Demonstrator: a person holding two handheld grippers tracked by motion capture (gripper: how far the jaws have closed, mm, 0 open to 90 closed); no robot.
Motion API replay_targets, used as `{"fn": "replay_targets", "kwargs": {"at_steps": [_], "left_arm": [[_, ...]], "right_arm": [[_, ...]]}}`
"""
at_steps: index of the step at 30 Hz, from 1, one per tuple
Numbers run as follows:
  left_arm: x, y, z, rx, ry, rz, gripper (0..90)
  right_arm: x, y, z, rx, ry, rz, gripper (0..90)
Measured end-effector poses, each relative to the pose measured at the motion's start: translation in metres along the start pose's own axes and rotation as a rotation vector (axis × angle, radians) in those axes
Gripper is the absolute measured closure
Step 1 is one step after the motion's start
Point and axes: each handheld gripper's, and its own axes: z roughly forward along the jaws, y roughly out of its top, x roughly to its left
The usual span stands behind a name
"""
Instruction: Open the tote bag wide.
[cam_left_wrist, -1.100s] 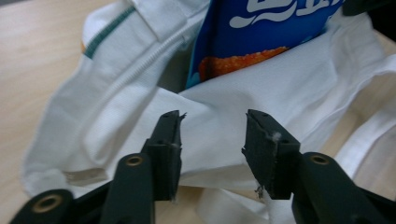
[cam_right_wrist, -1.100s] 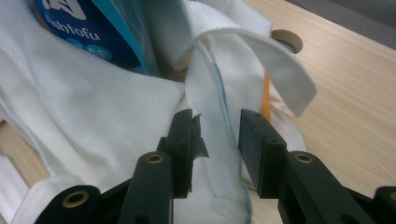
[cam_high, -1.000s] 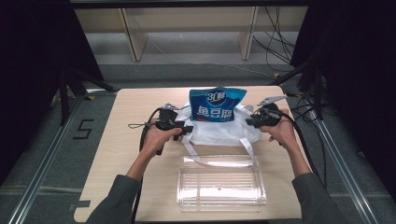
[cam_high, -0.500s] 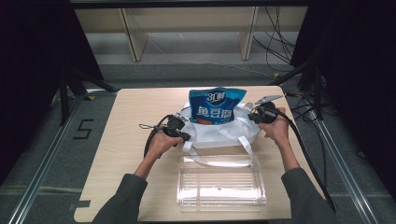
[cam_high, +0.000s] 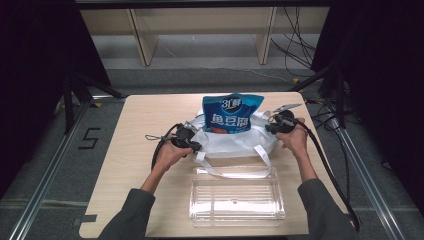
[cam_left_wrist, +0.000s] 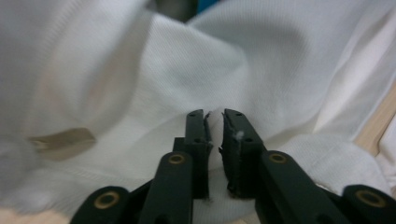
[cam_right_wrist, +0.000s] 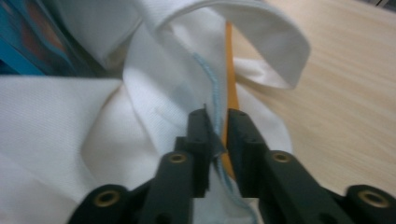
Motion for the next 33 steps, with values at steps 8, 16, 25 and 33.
{"fn": "replay_targets", "kwargs": {"at_steps": [8,16,25,33], "left_arm": [[0.001,0.003,-0.05,-0.164,0.011,-0.063,61.7],[-0.014,-0.018,-0.074,-0.163,0.032,-0.074,39.9],[-0.035,-0.051,-0.091,-0.167,0.042,-0.088,30.4],[-0.056,-0.09,-0.105,-0.17,0.016,-0.114,28.2]], "right_arm": [[-0.003,0.02,-0.052,-0.104,0.076,0.026,50.0],[0.012,0.032,-0.079,-0.113,0.099,-0.091,40.6],[0.022,0.038,-0.092,-0.102,0.128,-0.102,36.2],[0.025,0.042,-0.099,-0.11,0.138,-0.135,33.3]]}}
